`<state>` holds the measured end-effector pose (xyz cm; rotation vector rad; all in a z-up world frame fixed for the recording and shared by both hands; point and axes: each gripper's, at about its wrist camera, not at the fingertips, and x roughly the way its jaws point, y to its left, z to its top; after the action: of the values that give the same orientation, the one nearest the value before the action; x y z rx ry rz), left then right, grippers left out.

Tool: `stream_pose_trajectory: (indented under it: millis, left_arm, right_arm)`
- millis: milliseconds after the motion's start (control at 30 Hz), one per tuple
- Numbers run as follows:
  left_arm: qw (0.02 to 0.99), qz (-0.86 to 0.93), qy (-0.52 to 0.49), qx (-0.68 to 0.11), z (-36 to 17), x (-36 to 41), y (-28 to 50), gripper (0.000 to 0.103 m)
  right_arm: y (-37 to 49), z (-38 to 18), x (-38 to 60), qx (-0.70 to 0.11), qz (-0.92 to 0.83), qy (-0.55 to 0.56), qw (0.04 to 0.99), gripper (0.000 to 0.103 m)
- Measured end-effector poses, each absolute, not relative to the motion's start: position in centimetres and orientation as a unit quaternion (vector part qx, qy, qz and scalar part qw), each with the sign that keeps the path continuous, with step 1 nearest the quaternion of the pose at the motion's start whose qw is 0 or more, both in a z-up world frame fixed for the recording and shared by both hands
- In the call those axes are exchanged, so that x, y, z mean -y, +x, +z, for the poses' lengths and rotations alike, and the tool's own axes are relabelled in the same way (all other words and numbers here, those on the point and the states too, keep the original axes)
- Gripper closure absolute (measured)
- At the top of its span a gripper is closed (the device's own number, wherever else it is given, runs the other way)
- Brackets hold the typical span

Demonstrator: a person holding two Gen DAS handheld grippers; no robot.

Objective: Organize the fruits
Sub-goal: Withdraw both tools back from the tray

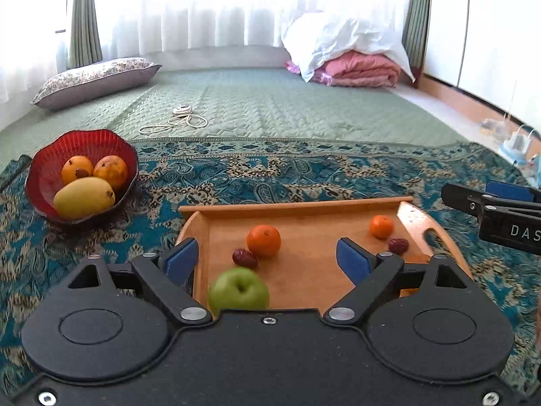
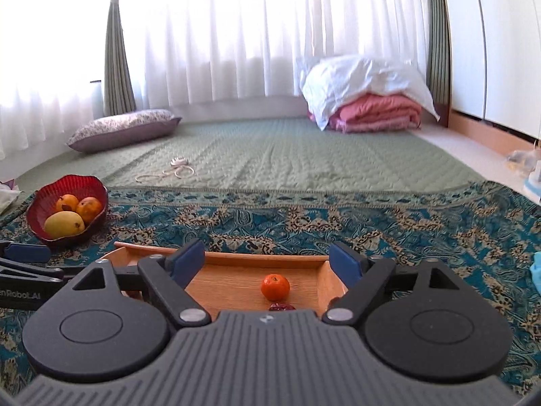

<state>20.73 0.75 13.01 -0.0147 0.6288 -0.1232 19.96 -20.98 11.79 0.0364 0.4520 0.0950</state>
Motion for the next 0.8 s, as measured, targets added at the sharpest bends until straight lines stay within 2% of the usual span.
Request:
stream_pose_trajectory:
  millis: [367, 800]
  left_arm:
    - [0.954, -0.053, -0.04, -0.293, 10.7, -1.4, 14.3, 0.013]
    - [0.959, -0.027, -0.016, -0.283, 5.0, -0.2, 9.7, 0.013]
  right_arm:
    - [13.3, 10.0, 20.7, -0.177, 0.049, 0.014, 0.983, 0.011]
    - [7.9, 3.3, 20.4, -0.177, 0.03, 0.021, 0.984, 0.01]
